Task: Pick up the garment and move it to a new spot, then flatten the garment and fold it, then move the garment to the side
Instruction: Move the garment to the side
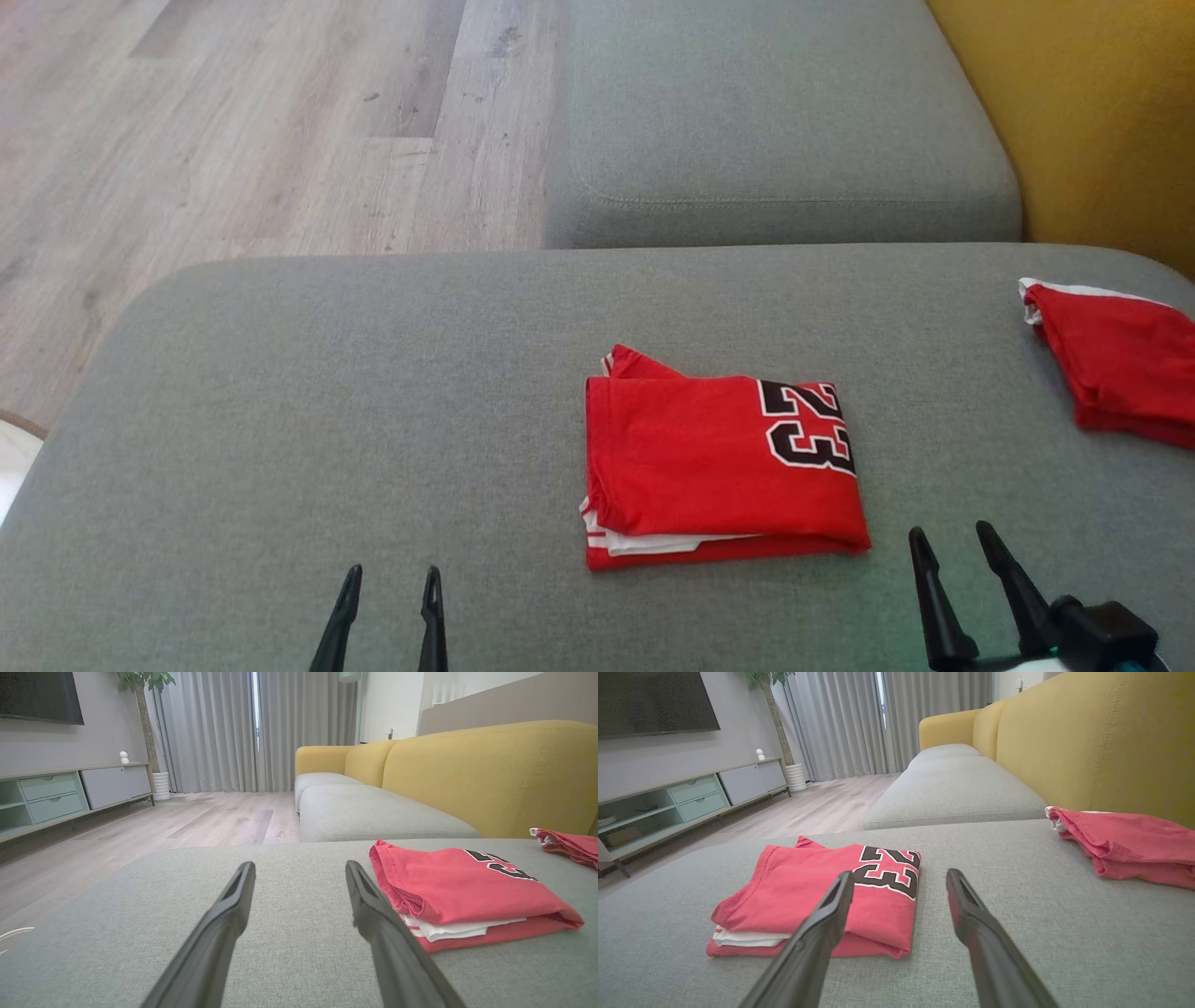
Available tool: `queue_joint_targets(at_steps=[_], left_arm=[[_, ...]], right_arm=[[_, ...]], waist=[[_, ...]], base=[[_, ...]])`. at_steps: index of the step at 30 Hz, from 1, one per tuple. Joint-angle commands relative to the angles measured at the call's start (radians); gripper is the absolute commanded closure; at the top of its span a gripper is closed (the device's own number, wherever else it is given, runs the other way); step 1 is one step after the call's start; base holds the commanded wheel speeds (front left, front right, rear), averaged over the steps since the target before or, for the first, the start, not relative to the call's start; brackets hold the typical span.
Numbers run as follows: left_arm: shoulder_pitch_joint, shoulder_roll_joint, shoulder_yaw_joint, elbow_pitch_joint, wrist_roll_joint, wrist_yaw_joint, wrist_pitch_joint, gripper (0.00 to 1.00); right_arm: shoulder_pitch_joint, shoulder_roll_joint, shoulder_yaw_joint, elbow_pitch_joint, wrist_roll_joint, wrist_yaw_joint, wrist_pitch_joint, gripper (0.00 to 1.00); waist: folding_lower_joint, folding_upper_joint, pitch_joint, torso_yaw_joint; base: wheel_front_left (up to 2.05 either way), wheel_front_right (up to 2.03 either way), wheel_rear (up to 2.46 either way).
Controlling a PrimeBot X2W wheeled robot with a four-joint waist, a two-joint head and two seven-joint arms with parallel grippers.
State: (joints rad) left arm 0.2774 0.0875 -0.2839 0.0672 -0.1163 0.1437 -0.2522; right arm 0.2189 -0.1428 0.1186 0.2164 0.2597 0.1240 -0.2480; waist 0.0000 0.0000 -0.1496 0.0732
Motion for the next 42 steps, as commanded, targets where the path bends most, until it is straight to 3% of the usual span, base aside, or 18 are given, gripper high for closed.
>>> queue_joint_targets(at_steps=[1,10,17,24,34,35,37,42], left_arm=[[-0.04,-0.015,0.039,-0.036,0.0,-0.003,-0.01,0.0],[-0.056,-0.024,0.034,-0.038,0.009,-0.013,-0.01,0.0],[-0.096,-0.029,0.017,-0.026,0.025,-0.02,-0.01,0.0],[-0.157,-0.033,-0.001,-0.02,0.027,-0.022,-0.01,0.0],[-0.227,-0.036,-0.028,-0.003,0.021,-0.015,-0.01,0.0],[-0.233,-0.036,-0.03,-0.002,0.02,-0.013,-0.01,0.0],[-0.241,-0.037,-0.032,0.0,0.017,-0.009,-0.01,0.0],[-0.251,-0.037,-0.035,-0.005,0.011,0.004,-0.01,0.0]], right_arm=[[-0.041,-0.023,0.018,-0.023,0.005,0.007,-0.014,0.0],[-0.121,-0.03,0.019,0.011,-0.002,0.007,-0.014,0.0],[-0.233,-0.065,0.01,0.121,0.029,0.007,0.003,0.0],[-0.367,-0.115,0.033,0.21,0.165,0.007,0.151,0.0],[-0.468,-0.153,0.152,0.243,0.401,0.007,0.362,0.0],[-0.471,-0.154,0.163,0.239,0.423,0.007,0.372,0.07],[-0.476,-0.161,0.178,0.234,0.453,0.007,0.377,1.0],[-0.505,-0.199,0.187,0.232,0.471,0.007,0.346,1.0]], waist=[[0.0,0.0,0.003,0.002],[0.0,0.0,0.079,0.033],[0.0,0.0,0.182,0.05],[0.0,0.0,0.263,0.052],[0.0,0.0,0.325,0.056],[0.0,0.0,0.328,0.057],[0.0,0.0,0.333,0.056],[0.0,0.0,0.354,0.042]], base=[[0.0,0.0,0.0],[0.0,0.0,0.0],[0.0,0.0,0.0],[0.0,0.0,0.0],[0.0,0.0,0.0],[0.0,0.0,0.0],[0.0,0.0,0.0],[0.0,0.0,0.0]])
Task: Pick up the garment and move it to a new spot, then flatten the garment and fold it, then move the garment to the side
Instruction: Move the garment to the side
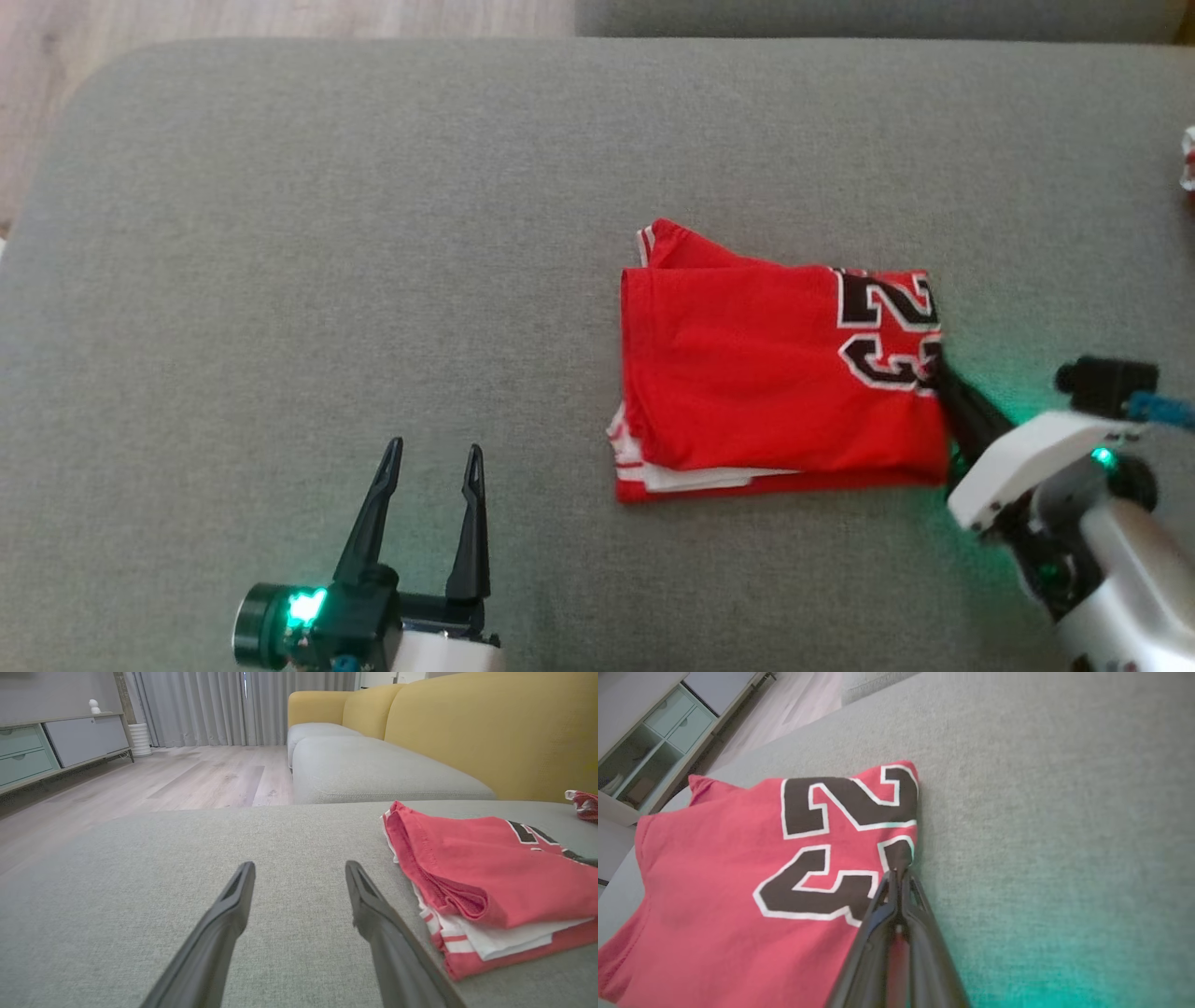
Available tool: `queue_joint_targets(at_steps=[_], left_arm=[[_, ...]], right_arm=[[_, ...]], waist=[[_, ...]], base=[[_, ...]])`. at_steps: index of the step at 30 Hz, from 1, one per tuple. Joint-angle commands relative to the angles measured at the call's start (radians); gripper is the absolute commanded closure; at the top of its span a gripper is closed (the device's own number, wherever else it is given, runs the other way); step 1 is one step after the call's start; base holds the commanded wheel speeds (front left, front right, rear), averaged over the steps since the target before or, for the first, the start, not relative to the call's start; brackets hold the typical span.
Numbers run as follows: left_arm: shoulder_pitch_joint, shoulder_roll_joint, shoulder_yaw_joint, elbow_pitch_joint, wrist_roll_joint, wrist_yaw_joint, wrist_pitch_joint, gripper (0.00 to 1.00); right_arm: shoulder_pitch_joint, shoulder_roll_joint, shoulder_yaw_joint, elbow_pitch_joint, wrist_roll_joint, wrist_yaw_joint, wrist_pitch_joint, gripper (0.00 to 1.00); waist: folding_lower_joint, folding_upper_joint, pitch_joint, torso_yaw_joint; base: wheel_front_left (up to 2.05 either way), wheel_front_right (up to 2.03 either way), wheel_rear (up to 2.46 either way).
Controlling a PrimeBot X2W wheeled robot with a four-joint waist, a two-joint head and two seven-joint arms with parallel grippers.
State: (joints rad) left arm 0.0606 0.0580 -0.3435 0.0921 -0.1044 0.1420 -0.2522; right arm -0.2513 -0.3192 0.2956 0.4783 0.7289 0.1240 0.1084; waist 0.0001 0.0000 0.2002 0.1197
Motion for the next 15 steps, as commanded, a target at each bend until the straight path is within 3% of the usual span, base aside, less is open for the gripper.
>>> queue_joint_targets(at_steps=[1,6,15], left_arm=[[-0.037,-0.007,0.024,-0.033,0.0,0.008,-0.01,0.0],[-0.062,-0.008,0.019,-0.052,-0.006,0.013,-0.01,0.0],[-0.137,-0.008,0.022,-0.083,-0.024,-0.003,-0.01,0.0]], right_arm=[[-0.047,-0.035,0.009,-0.032,-0.001,0.007,-0.018,1.0],[-0.123,-0.123,-0.004,-0.059,-0.023,0.007,-0.03,1.0],[-0.271,-0.354,-0.095,-0.119,-0.079,0.007,0.02,1.0]], waist=[[-0.0001,0.0,0.012,-0.01],[-0.0001,0.0,0.058,-0.045],[-0.0001,0.0,0.149,-0.109]], base=[[0.0,0.0,0.0],[0.0,0.0,0.0],[0.0,0.0,0.0]])
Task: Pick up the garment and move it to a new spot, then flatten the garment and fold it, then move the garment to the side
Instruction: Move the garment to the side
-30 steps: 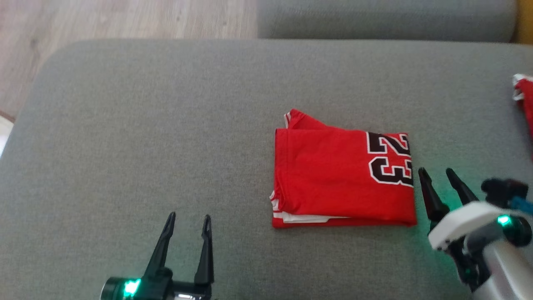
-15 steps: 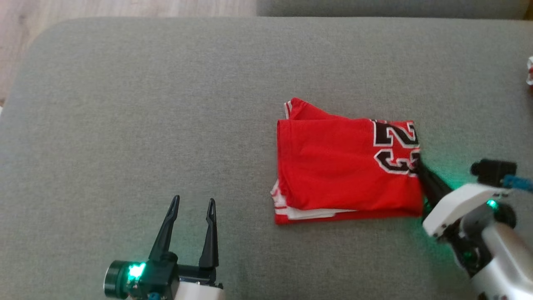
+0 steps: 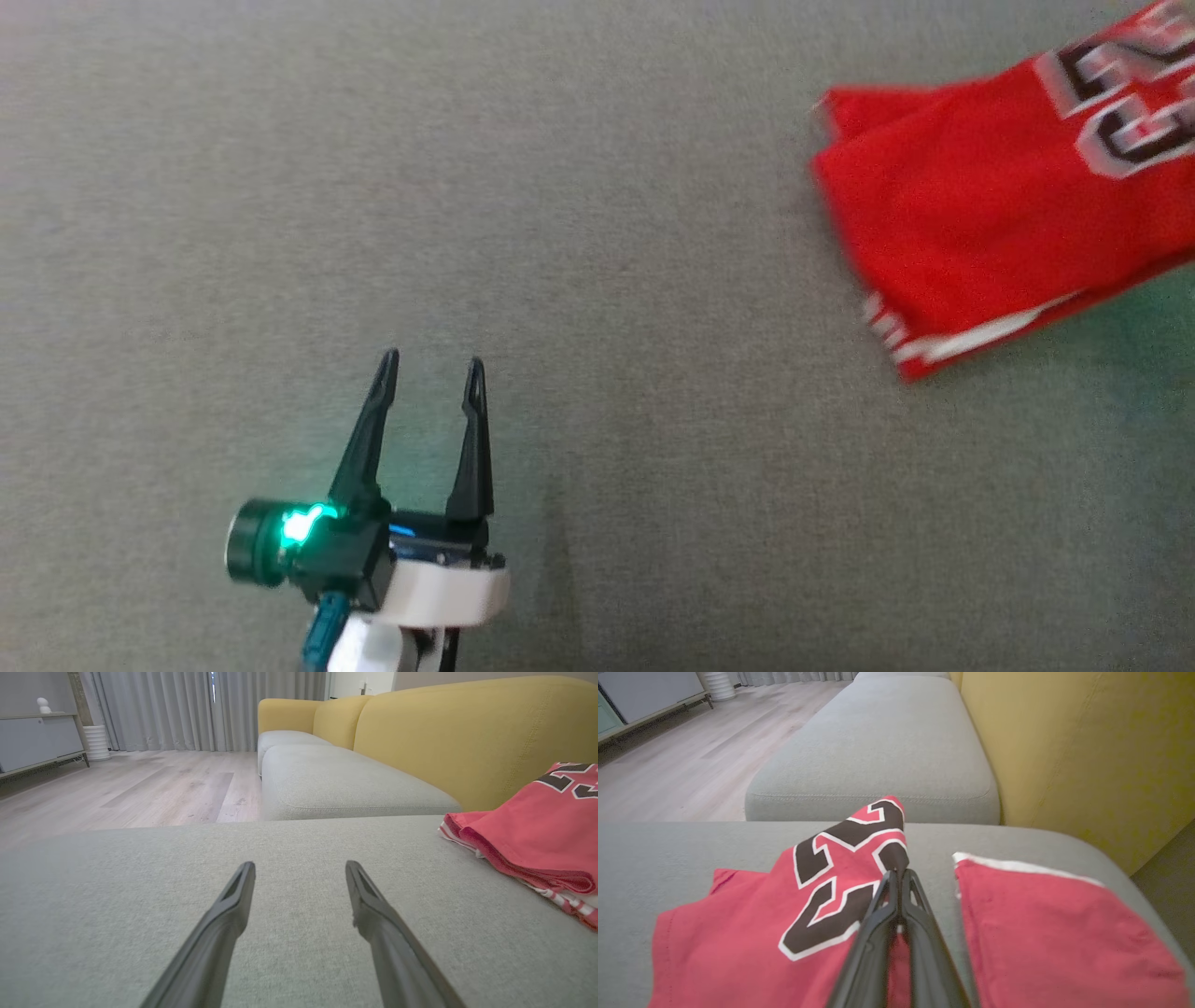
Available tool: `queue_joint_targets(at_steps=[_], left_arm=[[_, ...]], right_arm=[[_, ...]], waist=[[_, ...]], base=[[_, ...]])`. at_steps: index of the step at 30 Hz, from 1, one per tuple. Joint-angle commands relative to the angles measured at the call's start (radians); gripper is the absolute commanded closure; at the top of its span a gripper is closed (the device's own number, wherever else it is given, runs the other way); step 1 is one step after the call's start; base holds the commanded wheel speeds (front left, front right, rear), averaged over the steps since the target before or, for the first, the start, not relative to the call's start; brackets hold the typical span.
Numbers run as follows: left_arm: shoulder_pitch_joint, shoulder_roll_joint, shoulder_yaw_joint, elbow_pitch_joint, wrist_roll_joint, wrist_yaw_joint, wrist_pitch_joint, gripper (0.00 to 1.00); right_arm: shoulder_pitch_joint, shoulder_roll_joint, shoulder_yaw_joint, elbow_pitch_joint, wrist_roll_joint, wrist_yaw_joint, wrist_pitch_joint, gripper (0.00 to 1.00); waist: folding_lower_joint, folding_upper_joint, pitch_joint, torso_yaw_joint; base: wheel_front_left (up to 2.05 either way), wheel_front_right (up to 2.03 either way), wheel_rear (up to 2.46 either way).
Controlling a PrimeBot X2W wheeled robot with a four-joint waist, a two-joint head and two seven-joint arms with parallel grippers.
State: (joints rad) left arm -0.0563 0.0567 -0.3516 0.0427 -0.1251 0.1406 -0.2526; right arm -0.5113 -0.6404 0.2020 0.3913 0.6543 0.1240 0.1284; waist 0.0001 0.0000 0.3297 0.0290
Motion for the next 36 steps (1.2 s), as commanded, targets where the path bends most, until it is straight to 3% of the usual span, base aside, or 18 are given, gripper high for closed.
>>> queue_joint_targets(at_steps=[1,9,13,14,15,21,24,29,36], left_arm=[[-0.028,-0.006,0.03,-0.036,-0.005,-0.005,-0.009,0.0],[-0.072,-0.006,0.023,-0.042,-0.01,-0.018,-0.009,0.0],[-0.081,-0.006,0.02,-0.041,-0.015,-0.022,-0.009,0.0],[-0.081,-0.006,0.021,-0.041,-0.016,-0.023,-0.009,0.0],[-0.081,-0.006,0.022,-0.04,-0.017,-0.024,-0.009,0.0],[-0.078,-0.006,0.029,-0.03,-0.02,-0.025,-0.009,0.0],[-0.069,-0.006,0.037,-0.029,-0.028,-0.023,-0.009,0.0],[-0.037,-0.006,0.049,-0.033,-0.062,-0.029,-0.009,0.0],[0.037,-0.006,0.066,-0.01,-0.1,-0.014,-0.009,0.0]], right_arm=[[-0.025,-0.056,-0.014,-0.036,-0.009,0.007,0.008,1.0],[-0.074,-0.201,-0.168,-0.05,-0.047,0.007,0.066,1.0],[-0.055,-0.231,-0.231,-0.042,-0.065,0.007,0.093,1.0],[-0.048,-0.23,-0.247,-0.041,-0.071,0.007,0.096,0.66],[-0.041,-0.225,-0.26,-0.04,-0.079,0.007,0.097,0.0],[0.002,-0.161,-0.298,-0.045,-0.154,0.007,0.082,0.0],[0.039,-0.096,-0.287,-0.077,-0.2,0.007,0.078,0.0],[0.13,0.058,-0.237,-0.145,-0.259,0.007,0.059,0.0],[0.283,0.267,-0.122,-0.156,-0.292,0.007,-0.076,0.0]], waist=[[-0.0001,0.0,0.029,-0.023],[-0.0001,0.0,0.077,-0.041],[-0.0001,0.0,0.082,-0.036],[-0.0001,0.0,0.082,-0.035],[-0.0001,0.0,0.082,-0.034],[-0.0001,0.0,0.055,-0.025],[-0.0001,0.0,0.018,-0.019],[-0.0001,0.0,-0.076,-0.011],[-0.0001,0.0,-0.229,-0.003]], base=[[0.0,0.0,0.0],[0.0,0.0,0.0],[0.0,0.0,0.0],[0.0,0.0,0.0],[0.0,0.0,0.0],[0.0,0.0,0.0],[0.0,0.0,0.0],[0.0,0.0,0.0],[0.0,0.0,0.0]])
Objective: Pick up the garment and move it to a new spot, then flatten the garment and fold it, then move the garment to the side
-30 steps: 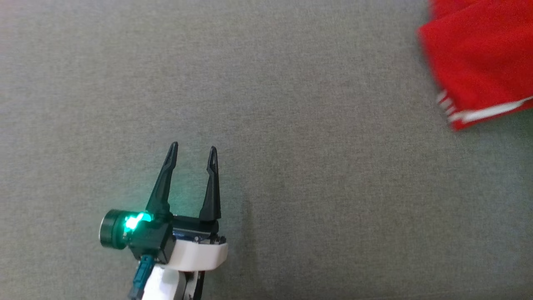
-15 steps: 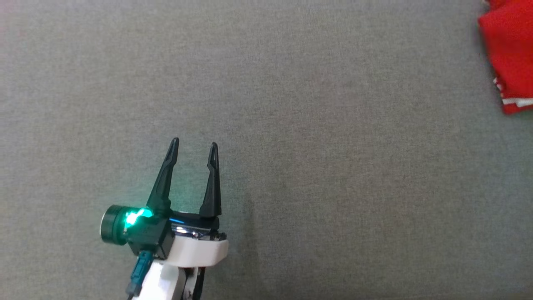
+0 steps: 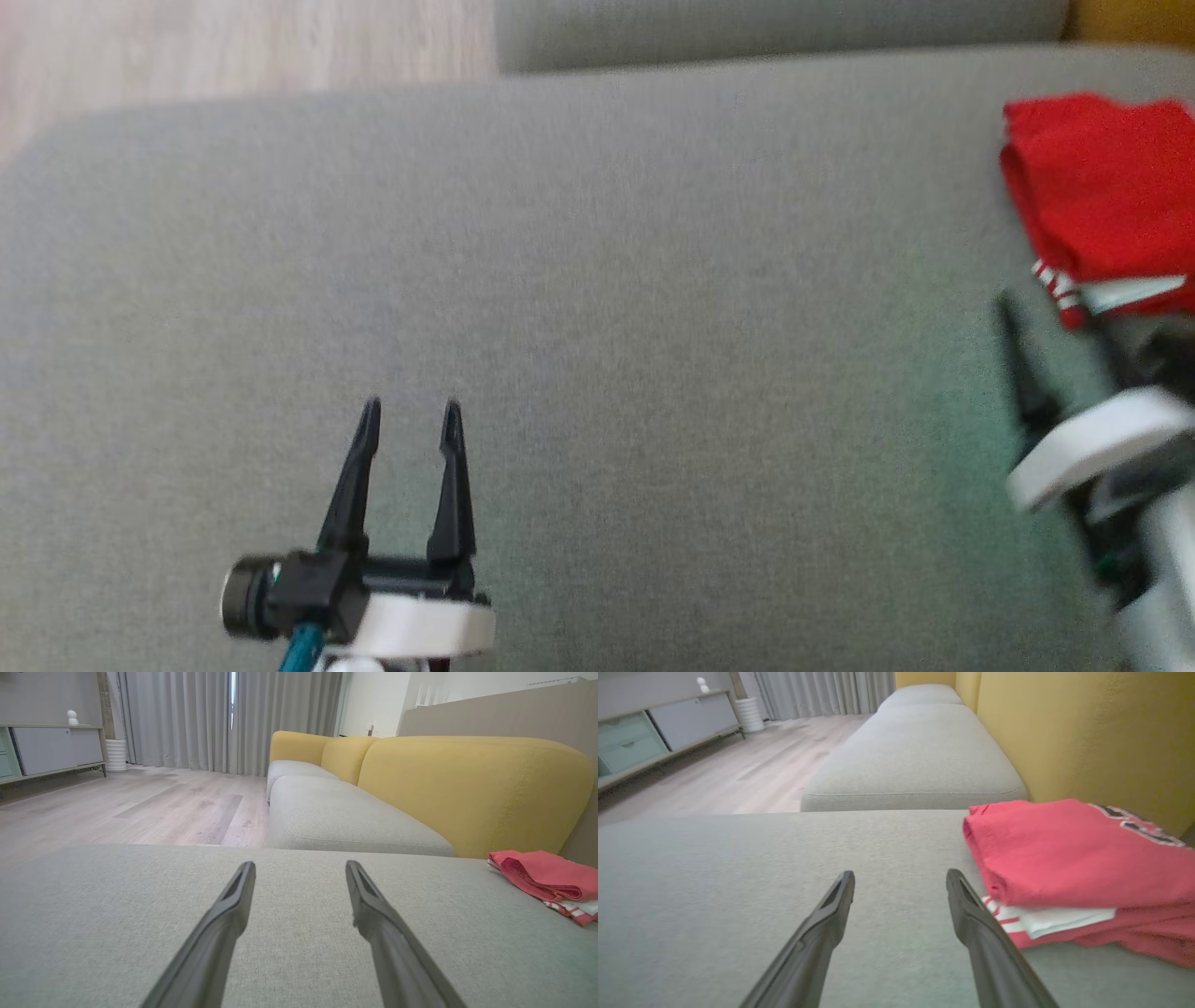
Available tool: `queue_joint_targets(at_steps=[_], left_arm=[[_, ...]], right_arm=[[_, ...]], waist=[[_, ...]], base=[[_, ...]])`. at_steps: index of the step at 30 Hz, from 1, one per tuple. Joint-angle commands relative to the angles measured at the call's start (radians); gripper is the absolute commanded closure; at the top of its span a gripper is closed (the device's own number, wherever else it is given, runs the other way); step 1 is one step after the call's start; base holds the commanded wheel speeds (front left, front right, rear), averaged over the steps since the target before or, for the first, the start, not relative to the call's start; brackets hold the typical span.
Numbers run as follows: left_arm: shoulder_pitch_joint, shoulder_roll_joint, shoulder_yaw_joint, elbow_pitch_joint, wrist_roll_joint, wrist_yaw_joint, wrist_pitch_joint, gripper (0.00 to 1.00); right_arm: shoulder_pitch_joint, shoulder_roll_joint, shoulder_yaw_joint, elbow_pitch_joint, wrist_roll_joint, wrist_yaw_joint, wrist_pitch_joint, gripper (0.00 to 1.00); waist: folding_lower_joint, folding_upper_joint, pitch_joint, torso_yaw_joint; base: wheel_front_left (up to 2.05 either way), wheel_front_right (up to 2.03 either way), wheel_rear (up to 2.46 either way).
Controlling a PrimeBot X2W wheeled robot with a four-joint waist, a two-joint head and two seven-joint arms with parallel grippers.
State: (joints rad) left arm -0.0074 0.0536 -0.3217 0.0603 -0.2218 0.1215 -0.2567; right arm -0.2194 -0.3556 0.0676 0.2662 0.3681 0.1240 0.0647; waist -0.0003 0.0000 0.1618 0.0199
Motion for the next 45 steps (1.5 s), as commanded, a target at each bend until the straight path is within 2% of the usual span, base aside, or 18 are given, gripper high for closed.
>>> queue_joint_targets(at_steps=[1,5,8,12,17,25,44,45], left_arm=[[0.013,-0.003,0.041,-0.021,-0.01,0.009,-0.005,0.0],[0.064,-0.003,0.052,-0.014,-0.017,0.01,-0.005,0.0],[0.089,-0.003,0.061,-0.03,-0.003,0.008,-0.005,0.0],[0.121,-0.003,0.074,-0.062,0.017,0.006,-0.005,0.0],[0.175,-0.003,0.084,-0.084,0.033,-0.002,-0.005,0.0],[0.22,-0.003,0.104,-0.078,0.039,0.0,-0.005,0.0],[0.212,-0.003,0.126,-0.094,0.038,0.026,-0.005,0.0],[0.255,0.002,0.093,-0.06,0.037,0.021,0.0,1.0]], right_arm=[[0.028,0.031,0.048,-0.012,-0.002,0.007,-0.073,0.0],[0.088,0.111,0.113,0.02,-0.015,0.007,-0.208,0.0],[0.118,0.156,0.122,0.031,-0.04,0.007,-0.291,0.0],[0.156,0.204,0.091,0.004,-0.093,0.007,-0.324,0.0],[0.244,0.249,0.034,-0.095,-0.133,0.007,-0.326,0.0],[0.34,0.272,0.01,-0.121,-0.175,0.007,-0.326,0.0],[0.341,0.274,0.041,-0.116,-0.182,0.007,-0.326,0.0],[0.38,0.282,0.018,-0.086,-0.175,0.0,-0.316,1.0]], waist=[[0.0003,0.0,-0.098,0.007],[0.0003,0.0,-0.163,0.005],[0.0003,0.0,-0.19,0.006],[0.0003,0.0,-0.221,0.006],[0.0003,0.0,-0.248,0.006],[0.0003,0.0,-0.261,0.004],[0.0003,0.0,-0.26,-0.01],[0.0003,0.0,-0.26,-0.01]], base=[[0.0,0.0,0.0],[0.0,0.0,0.0],[0.0,0.0,0.0],[0.0,0.0,0.0],[0.0,0.0,0.0],[0.0,0.0,0.0],[0.0,0.0,0.0],[0.0,0.0,0.0]])
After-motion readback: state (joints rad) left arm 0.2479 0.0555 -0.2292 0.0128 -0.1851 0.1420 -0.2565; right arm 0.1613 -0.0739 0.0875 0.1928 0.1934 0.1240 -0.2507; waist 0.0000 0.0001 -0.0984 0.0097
